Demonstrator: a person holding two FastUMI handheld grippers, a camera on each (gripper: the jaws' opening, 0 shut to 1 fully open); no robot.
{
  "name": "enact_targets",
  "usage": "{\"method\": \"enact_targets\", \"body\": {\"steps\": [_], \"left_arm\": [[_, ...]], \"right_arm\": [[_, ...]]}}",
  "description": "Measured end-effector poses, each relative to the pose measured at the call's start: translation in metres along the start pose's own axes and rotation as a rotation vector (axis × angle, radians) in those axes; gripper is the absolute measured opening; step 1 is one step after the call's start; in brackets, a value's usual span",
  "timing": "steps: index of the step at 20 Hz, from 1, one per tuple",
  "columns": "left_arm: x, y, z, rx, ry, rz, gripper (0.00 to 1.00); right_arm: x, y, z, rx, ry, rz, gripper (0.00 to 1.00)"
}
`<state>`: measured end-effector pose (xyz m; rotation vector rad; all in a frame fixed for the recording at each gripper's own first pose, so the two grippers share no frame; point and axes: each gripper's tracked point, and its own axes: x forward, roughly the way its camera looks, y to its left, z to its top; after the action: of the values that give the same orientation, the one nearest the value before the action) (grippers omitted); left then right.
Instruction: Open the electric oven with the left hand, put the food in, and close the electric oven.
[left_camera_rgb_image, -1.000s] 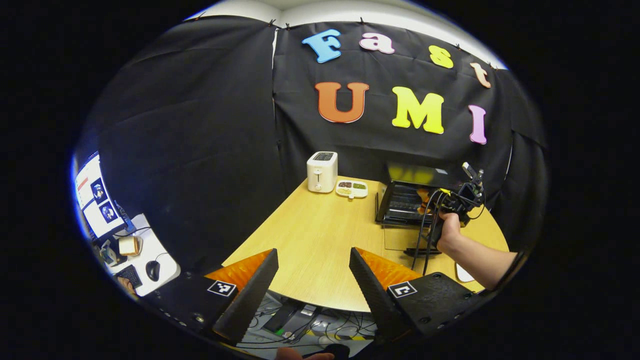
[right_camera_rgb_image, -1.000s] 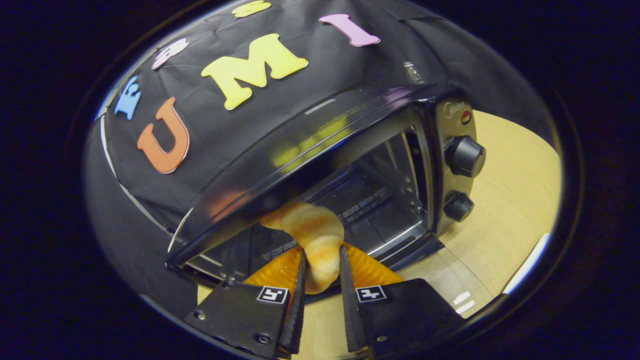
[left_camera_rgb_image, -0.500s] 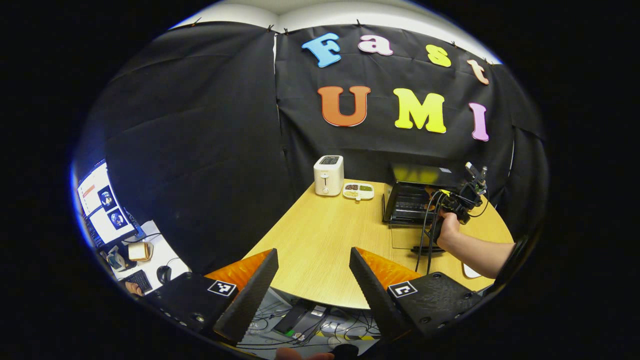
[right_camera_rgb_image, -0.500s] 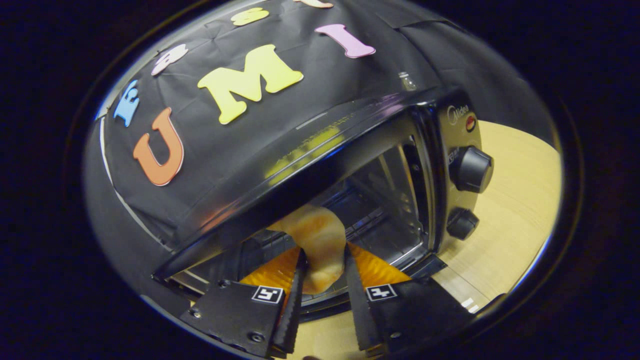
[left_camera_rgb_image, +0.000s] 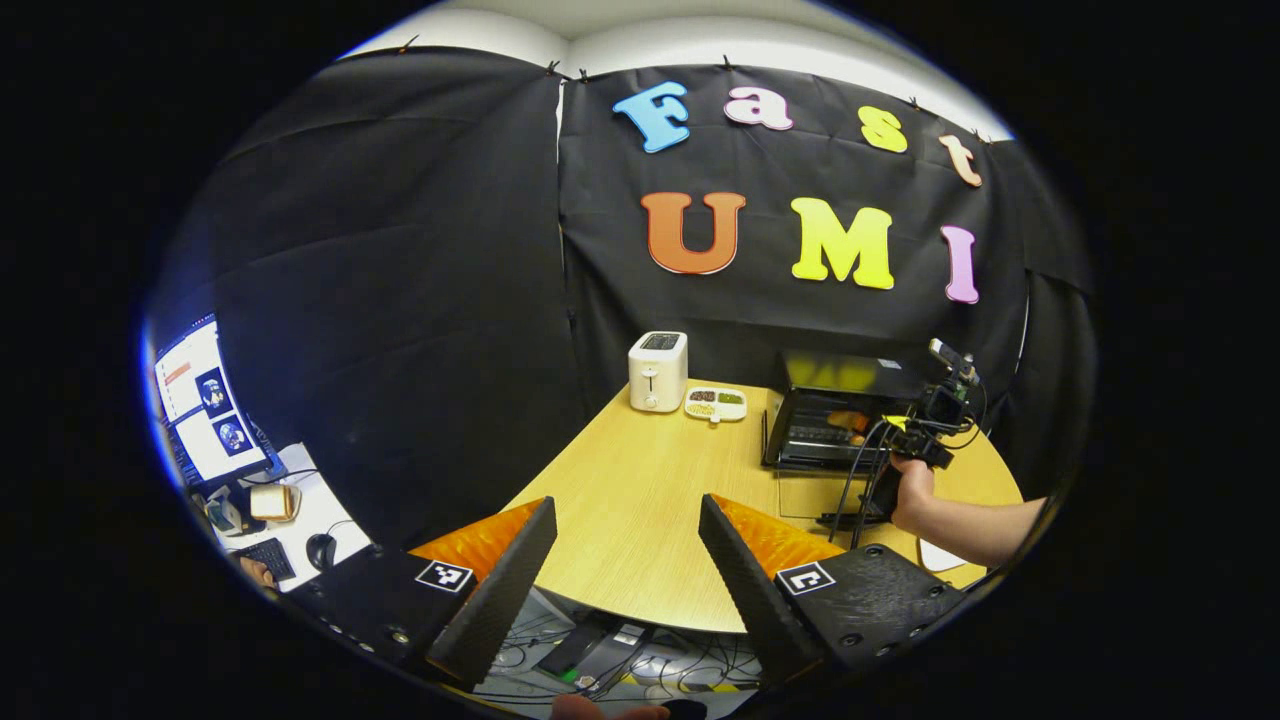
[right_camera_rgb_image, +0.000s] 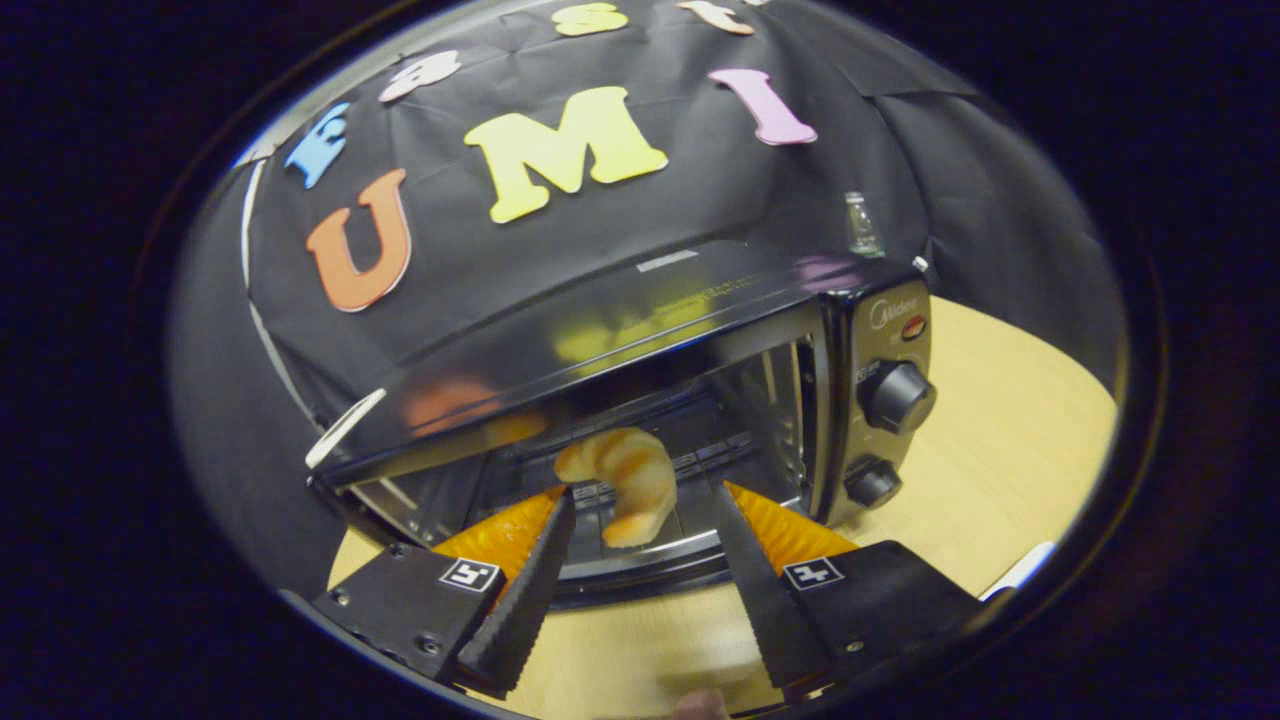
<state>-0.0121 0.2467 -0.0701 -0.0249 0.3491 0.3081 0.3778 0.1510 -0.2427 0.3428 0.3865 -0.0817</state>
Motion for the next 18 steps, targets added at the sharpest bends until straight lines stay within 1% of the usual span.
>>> {"method": "enact_targets", "body": {"steps": [4,7,10,14,16,18], "left_arm": [[0.007,-0.016,0.003,-0.035,-0.029,-0.033,0.94],[0.013,-0.034,-0.006,-0.063,-0.038,-0.073,0.94],[0.024,-0.065,-0.023,-0.093,-0.005,-0.136,0.95],[0.039,-0.112,-0.044,-0.087,0.04,-0.24,0.95],[0.049,-0.139,-0.055,-0.063,0.07,-0.296,0.94],[0.057,-0.161,-0.067,-0.018,0.099,-0.338,0.95]], "right_arm": [[-0.048,0.01,-0.006,-0.088,0.029,0.07,0.91],[-0.093,0.004,-0.011,-0.13,0.053,0.09,0.93],[-0.136,-0.014,-0.008,-0.15,0.061,0.082,0.94],[-0.182,-0.043,0.009,-0.161,0.058,0.076,0.94],[-0.199,-0.059,0.013,-0.175,0.07,0.074,0.95],[-0.215,-0.079,0.023,-0.191,0.053,0.048,0.95]]}}
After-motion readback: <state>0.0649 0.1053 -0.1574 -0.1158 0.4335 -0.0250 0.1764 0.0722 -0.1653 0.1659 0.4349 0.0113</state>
